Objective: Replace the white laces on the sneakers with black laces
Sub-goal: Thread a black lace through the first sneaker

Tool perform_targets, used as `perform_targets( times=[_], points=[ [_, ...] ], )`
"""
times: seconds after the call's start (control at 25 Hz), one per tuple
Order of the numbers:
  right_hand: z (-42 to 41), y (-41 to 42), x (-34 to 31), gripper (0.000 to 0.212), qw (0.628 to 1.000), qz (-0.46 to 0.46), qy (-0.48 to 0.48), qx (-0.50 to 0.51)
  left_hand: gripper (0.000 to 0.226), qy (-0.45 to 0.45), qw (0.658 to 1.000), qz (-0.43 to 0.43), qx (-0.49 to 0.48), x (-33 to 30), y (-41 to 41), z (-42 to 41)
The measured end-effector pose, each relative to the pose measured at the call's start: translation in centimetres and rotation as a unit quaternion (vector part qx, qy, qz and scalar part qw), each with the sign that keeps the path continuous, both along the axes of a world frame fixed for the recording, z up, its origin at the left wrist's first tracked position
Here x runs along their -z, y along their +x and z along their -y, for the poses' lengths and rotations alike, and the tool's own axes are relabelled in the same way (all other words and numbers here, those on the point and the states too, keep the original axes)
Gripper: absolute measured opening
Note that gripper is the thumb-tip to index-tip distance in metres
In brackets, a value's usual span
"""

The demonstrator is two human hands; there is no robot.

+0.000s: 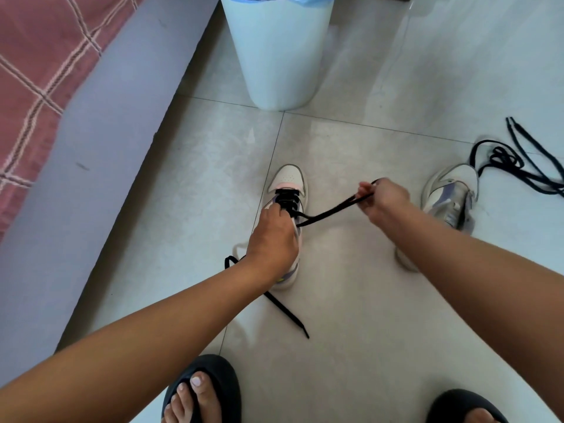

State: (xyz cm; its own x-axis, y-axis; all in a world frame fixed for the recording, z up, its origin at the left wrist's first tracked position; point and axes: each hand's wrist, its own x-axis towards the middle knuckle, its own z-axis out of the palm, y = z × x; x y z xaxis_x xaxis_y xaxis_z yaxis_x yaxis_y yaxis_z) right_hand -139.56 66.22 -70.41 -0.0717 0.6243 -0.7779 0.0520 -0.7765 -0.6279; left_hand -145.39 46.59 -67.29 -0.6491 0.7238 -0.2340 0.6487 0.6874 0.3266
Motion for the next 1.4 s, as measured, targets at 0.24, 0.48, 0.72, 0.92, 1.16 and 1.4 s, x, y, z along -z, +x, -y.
perform_targets(
  times=[0.24, 0.48, 0.72, 0.92, 1.16, 1.4],
  points=[
    [-4.9, 3.4, -1.2, 0.027, 0.998, -0.031, 0.033, -0.053, 0.034, -0.011, 1.0, -0.011, 0.003, 0.2, 0.1, 0.0],
    [-5.0, 3.2, -2.1, 0.027, 0.994, -0.063, 0.025, -0.086, 0.015, 0.057, 0.988, 0.134, -0.041, 0.0, -0.9, 0.1],
    [-4.3, 3.3, -2.7, 0.023, 0.993, -0.046, 0.01, -0.113, 0.014, 0.141, 0.867, 0.429, -0.211, 0.8, -3.1, 0.7],
    [6.2, 5.0, -2.7, 0.052, 0.784, 0.259, 0.327, -0.46, 0.021, 0.201, 0.805, 0.478, -0.289, 0.8, -2.7, 0.9],
    [12.0, 1.5, -1.5, 0.029, 0.836, 0.123, 0.268, -0.464, 0.02, 0.191, 0.888, 0.399, -0.13, -1.0, -1.7, 1.7],
    [9.9, 2.2, -0.5, 0.039, 0.874, 0.135, 0.214, -0.414, 0.013, 0.267, 0.698, 0.66, -0.074, -8.6, -3.0, 5.7]
  ],
)
